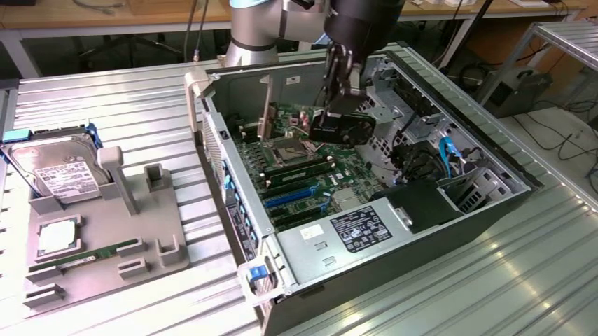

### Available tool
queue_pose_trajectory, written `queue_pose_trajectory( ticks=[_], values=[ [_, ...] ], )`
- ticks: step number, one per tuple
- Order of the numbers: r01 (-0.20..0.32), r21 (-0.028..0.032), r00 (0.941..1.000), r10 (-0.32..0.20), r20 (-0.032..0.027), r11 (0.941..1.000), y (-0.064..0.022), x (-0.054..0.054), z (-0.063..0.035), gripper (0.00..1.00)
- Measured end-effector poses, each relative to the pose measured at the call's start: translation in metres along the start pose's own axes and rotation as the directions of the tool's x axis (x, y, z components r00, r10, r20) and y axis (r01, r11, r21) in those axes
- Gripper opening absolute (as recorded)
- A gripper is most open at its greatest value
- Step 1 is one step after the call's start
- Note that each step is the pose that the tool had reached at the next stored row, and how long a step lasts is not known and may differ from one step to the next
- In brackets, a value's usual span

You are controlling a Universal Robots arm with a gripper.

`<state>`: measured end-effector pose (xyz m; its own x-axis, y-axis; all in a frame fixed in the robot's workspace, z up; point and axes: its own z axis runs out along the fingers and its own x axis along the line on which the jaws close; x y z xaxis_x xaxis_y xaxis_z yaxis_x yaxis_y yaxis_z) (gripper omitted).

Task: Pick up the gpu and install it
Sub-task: 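Insert the gpu into the slot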

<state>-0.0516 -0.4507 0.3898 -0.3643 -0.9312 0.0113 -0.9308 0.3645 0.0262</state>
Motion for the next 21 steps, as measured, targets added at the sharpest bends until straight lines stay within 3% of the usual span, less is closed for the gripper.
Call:
queue_pose_trajectory(
  ticks=[2,5,11,14,17,21],
  values=[
    [0.039,0.0004,0.9993,-0.039,-0.0011,0.9993,0.0,0.0,0.0003,0.26],
    [0.12,0.0011,0.9928,-0.12,-0.0033,0.9928,0.0,0.0,0.0011,0.26],
    [0.24,0.0019,0.9706,-0.24,-0.0067,0.9707,-0.0001,0.0,0.0026,0.26],
    [0.276,0.0034,0.9612,-0.276,-0.0075,0.9612,0.0,0.0,0.0041,0.26],
    [0.283,0.0079,0.9592,-0.283,-0.0074,0.9591,0.0007,0.0,0.0088,0.26],
    [0.285,0.0087,0.9587,-0.284,-0.0073,0.9586,0.003,0.001,0.0155,0.26]
  ],
)
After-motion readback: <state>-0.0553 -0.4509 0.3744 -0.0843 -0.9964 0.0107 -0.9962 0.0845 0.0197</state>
